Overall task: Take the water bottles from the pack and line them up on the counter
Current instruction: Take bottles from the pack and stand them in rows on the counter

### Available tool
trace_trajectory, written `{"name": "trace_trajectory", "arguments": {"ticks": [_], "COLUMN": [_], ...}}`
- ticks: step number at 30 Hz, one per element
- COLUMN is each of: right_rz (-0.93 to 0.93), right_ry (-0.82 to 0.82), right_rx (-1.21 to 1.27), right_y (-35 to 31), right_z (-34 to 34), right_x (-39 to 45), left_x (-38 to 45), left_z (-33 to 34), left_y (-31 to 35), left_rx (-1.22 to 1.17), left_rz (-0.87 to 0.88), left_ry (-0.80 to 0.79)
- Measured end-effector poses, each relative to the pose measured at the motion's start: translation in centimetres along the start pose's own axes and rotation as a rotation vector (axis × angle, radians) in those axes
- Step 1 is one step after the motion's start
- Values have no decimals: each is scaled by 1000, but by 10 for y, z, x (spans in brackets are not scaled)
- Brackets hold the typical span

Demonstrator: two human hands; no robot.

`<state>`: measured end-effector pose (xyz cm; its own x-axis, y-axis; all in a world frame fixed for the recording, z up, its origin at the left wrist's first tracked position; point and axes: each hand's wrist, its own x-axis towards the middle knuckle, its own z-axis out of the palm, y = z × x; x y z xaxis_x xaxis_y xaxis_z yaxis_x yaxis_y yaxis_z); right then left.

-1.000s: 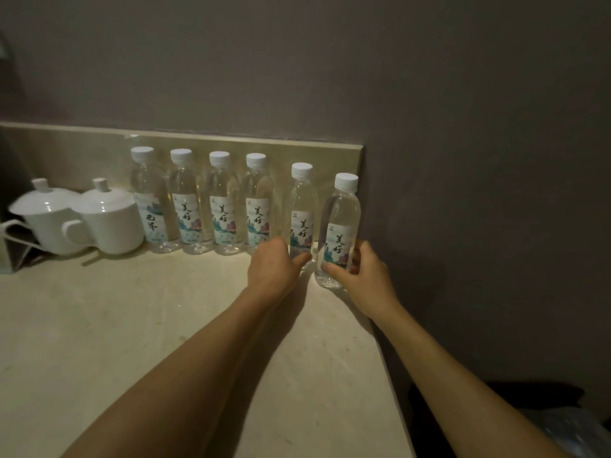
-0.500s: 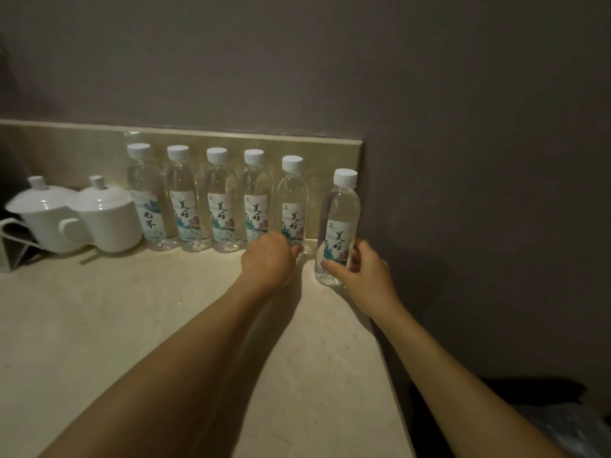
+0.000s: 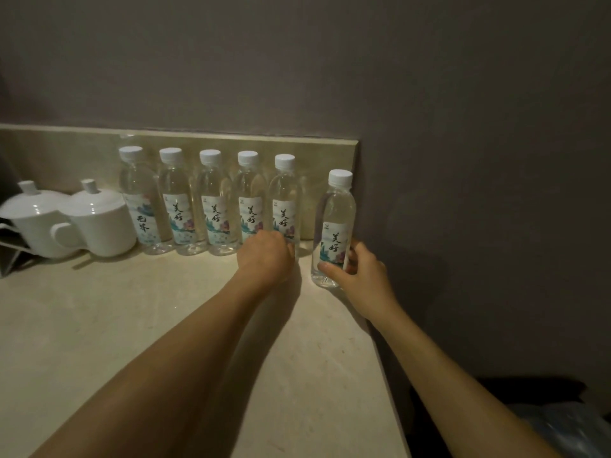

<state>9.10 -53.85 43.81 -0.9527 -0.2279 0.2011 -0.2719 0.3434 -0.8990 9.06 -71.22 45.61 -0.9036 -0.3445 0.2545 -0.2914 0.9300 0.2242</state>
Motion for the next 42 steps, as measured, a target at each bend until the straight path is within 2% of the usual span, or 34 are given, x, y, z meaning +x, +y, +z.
{"name": "trace_trajectory", "arguments": {"ticks": [11, 19, 26, 31, 37, 42], "right_rz": [-21, -26, -1, 16, 23, 34], "right_ry": [34, 66, 67, 92, 121, 145], "right_rx": [-49, -281, -254, -250, -254, -261], "right_y": [1, -6, -11, -15, -17, -18], "right_z": [3, 7, 17, 25, 32, 35], "right_x": [4, 14, 35, 46, 54, 59], "left_x": [10, 12, 9, 16, 16, 19], "left_z": [8, 11, 10, -8, -7, -6], "left_y": [2, 2, -4, -8, -1, -3], "left_rx": [-28, -70, -93, -242, -36, -47], "left_rz": [4, 24, 57, 81, 48, 54], "left_ry": [49, 96, 62, 68, 129, 97]}}
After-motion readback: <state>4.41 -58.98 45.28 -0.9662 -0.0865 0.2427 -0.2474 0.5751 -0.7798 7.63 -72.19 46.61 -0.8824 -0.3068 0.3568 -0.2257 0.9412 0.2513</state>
